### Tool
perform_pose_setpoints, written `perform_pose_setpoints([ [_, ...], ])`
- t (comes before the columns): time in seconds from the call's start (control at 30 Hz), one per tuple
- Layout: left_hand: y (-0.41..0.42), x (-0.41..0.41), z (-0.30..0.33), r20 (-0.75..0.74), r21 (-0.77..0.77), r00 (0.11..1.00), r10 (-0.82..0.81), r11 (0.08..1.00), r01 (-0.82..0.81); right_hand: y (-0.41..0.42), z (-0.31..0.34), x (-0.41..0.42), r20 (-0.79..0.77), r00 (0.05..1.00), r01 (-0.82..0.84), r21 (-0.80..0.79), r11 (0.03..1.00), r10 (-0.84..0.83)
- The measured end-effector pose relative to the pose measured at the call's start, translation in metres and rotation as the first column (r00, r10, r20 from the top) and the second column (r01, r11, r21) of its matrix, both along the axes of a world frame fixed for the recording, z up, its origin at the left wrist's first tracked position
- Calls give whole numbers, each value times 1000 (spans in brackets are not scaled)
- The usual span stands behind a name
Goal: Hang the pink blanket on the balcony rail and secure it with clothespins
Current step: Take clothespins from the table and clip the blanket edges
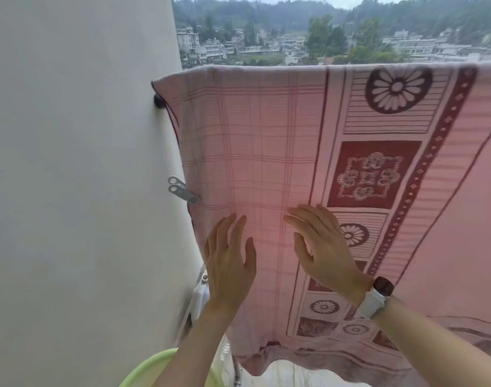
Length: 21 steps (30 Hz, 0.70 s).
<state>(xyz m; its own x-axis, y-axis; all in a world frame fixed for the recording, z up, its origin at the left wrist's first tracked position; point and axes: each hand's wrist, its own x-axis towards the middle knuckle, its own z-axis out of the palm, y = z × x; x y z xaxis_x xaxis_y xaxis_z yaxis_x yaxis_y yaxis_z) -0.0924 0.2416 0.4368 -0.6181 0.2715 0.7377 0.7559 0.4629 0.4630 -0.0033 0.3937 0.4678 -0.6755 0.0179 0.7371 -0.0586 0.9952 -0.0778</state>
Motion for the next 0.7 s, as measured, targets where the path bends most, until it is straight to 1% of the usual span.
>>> perform_pose_setpoints([
  [0.07, 40, 34, -2, -43, -95, 994, -96, 991, 92, 35, -8, 50, 24, 994, 110, -48, 993, -109],
  [0.17, 115, 100, 2, -18, -231, 973, -230, 948, 220, 95, -21, 142, 60, 947, 320, -97, 943, -315],
  [0.27, 200, 178, -1, -22, -372, 933, -359, 869, 326, 157, -35, 246, 76, 856, 517, -144, 844, -512],
  [0.33, 253, 235, -9, -7, -437, 893, -451, 804, 403, 195, -46, 317, 96, 781, 623, -172, 763, -617],
  [0.47, 346, 353, -28, 91, -483, 785, -612, 663, 572, 251, -66, 454, 147, 597, 795, -235, 559, -789],
  [0.57, 411, 434, -44, 170, -495, 653, -738, 509, 704, 287, -82, 546, 186, 430, 889, -261, 377, -884],
  [0.7, 501, 536, -55, 238, -504, 503, -831, 337, 795, 331, -102, 651, 199, 198, 945, -300, 132, -960],
])
